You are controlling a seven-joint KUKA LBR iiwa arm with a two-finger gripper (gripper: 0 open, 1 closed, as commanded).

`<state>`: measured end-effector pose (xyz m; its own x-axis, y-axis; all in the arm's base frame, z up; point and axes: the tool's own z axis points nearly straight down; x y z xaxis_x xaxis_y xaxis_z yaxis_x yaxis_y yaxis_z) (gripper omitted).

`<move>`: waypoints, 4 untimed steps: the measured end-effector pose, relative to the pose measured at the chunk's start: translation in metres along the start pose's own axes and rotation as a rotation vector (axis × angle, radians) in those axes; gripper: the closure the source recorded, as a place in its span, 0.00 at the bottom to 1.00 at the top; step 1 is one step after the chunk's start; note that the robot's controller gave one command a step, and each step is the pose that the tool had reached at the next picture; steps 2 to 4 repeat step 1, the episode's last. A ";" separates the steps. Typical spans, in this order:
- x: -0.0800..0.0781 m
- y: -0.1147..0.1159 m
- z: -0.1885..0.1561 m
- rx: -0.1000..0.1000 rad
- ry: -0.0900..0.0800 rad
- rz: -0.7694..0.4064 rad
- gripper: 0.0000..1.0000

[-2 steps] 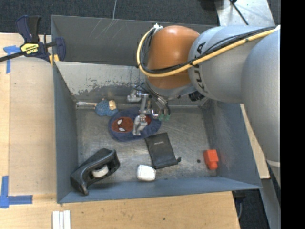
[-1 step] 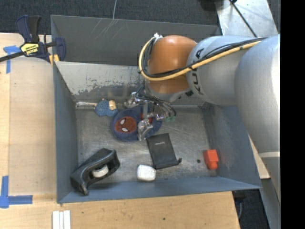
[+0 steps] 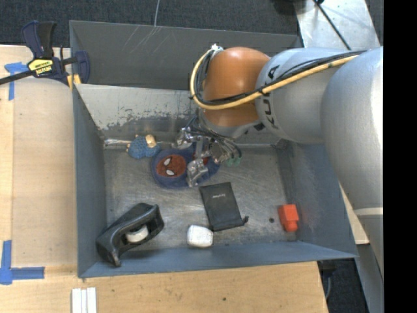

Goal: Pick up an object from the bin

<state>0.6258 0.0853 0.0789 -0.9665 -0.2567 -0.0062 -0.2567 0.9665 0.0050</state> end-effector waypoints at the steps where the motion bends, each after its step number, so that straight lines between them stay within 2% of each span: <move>1: 0.001 0.017 -0.134 0.006 -0.007 0.004 1.00; 4: 0.001 0.017 -0.134 0.006 -0.007 0.004 1.00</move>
Offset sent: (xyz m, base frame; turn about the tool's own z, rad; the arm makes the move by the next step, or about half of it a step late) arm -0.0083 0.0151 0.1278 0.0047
